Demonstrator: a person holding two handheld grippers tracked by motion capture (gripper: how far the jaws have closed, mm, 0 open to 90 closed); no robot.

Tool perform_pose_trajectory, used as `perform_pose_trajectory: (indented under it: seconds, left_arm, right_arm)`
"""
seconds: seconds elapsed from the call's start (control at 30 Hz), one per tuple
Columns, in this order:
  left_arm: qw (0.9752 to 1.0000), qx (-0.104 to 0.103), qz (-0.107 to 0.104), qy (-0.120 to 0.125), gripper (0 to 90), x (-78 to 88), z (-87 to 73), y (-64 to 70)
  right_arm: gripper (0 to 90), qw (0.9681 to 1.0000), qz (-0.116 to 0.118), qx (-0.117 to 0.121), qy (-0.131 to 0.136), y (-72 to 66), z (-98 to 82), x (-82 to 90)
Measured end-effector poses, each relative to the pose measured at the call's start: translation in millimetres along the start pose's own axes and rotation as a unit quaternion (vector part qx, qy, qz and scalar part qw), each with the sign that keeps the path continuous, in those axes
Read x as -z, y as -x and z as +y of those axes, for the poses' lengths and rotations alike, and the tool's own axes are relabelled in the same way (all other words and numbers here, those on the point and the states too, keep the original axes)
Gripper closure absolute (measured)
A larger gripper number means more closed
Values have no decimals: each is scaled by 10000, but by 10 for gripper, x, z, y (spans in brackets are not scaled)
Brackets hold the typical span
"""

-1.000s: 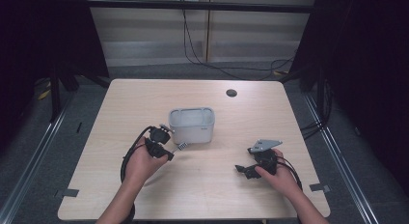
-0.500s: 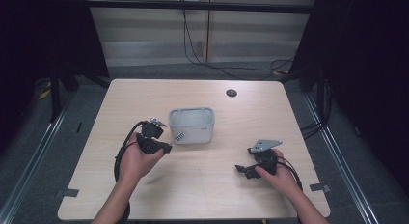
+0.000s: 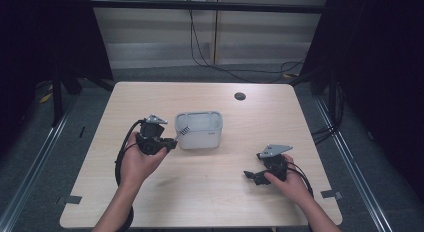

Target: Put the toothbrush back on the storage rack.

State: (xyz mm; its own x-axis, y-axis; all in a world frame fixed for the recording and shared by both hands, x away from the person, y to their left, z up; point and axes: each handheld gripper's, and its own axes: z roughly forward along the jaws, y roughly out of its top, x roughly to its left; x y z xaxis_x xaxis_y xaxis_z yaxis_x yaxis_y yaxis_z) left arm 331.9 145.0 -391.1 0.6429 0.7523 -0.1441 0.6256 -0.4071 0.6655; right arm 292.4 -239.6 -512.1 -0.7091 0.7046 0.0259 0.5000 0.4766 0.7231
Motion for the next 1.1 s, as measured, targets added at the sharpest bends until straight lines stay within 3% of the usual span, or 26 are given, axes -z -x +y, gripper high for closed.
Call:
perform_pose_trajectory:
  seconds: [0.2, 0.43, 0.8, 1.1]
  left_arm:
    - [9996, 21, -6, 277, 807, 65, 15, -19]
    - [9991, 24, -28, 432, 807, 108, 32, -32]
    - [9963, 86, -4, 859, 807, 185, 72, -57]
    - [9942, 80, 27, 1069, 807, 228, 99, -70]
  right_arm:
    - [132, 10000, -1, -1, 0, 0, 0, 0]
    - [132, 10000, 1, -1, -1, 0, 0, 0]
    - [132, 10000, 0, 0, 0, 0, 0, 0]
    - [132, 10000, 2, 0, 0, 0, 0, 0]
